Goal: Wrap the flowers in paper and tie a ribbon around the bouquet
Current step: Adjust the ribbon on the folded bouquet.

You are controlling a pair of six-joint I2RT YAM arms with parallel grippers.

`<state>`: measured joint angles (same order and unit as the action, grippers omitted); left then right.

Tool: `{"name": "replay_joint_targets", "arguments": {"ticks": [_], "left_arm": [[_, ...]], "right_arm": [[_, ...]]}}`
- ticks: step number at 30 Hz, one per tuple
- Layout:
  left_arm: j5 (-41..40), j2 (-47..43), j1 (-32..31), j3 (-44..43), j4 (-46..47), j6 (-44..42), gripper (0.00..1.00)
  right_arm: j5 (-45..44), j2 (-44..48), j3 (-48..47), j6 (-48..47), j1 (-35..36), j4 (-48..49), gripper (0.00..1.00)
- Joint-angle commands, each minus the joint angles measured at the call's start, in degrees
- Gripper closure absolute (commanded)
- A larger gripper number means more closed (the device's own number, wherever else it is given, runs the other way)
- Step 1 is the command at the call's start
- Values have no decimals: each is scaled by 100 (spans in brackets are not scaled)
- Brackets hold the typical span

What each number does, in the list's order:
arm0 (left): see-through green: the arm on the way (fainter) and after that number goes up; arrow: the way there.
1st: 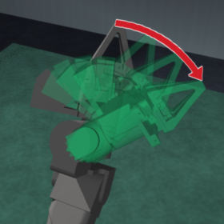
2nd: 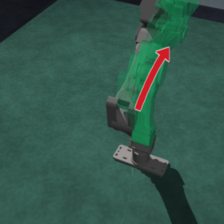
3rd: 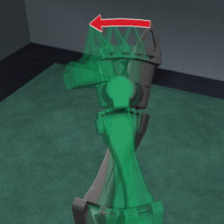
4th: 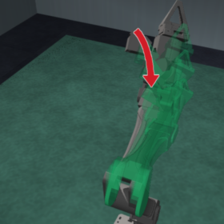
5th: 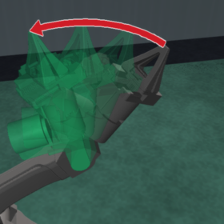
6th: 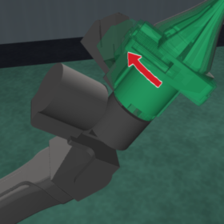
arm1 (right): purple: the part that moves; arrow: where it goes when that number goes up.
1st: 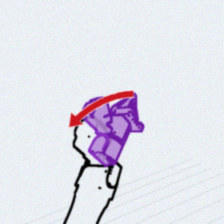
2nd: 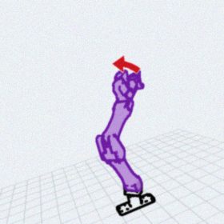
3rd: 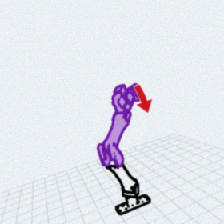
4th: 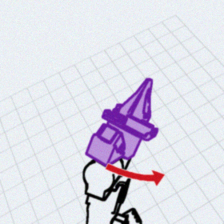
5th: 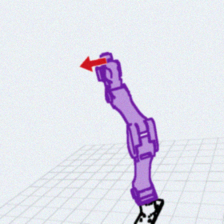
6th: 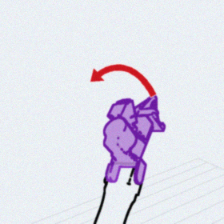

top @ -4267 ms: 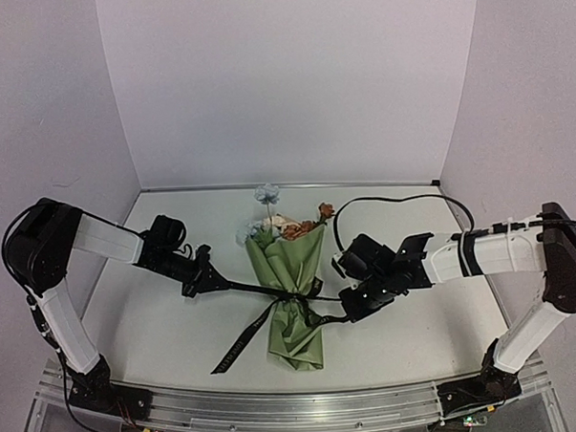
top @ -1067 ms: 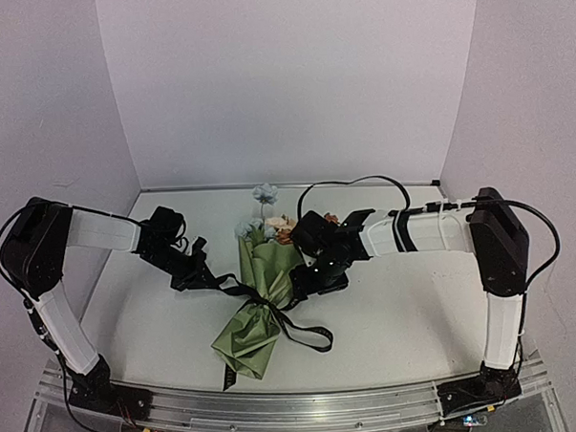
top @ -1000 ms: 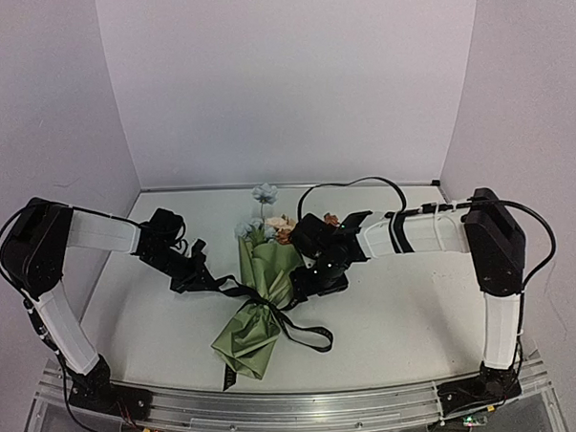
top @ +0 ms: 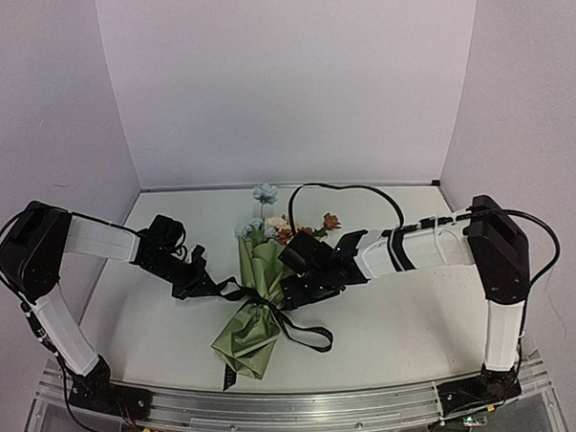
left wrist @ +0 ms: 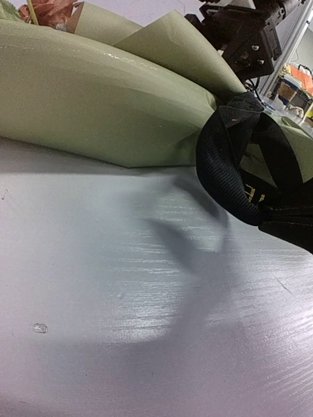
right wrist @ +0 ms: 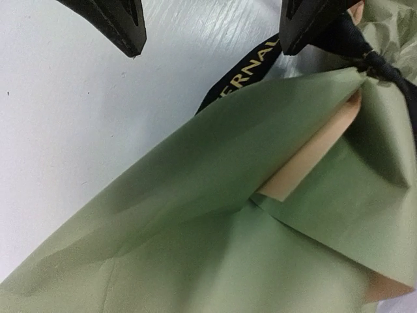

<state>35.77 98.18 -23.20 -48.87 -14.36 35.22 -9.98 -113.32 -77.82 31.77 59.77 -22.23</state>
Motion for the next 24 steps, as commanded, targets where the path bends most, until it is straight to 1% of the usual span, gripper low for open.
{"name": "replay_joint_targets", "arguments": {"ticks": [1, 6, 12, 15, 19, 24], "left_arm": [[-21, -236, -11, 75, 180, 72, 100], [-16, -231, -11, 72, 189, 84, 100], [-26, -259, -12, 122, 200, 107, 100], [-30, -266, -23, 167, 230, 135, 100], [-28, -326, -31, 248, 275, 190, 100], [-18, -380, -78, 333, 243, 136, 99]], "right_arm": [[-214, 322, -53, 83, 106, 188, 27], [-2, -90, -451, 195, 126, -95, 27], [24, -425, -616, 260, 123, -393, 26], [23, -505, -557, 348, 126, -447, 26], [-105, -384, -298, 425, 119, -440, 27], [-194, -145, 33, 496, 73, -449, 36]]}}
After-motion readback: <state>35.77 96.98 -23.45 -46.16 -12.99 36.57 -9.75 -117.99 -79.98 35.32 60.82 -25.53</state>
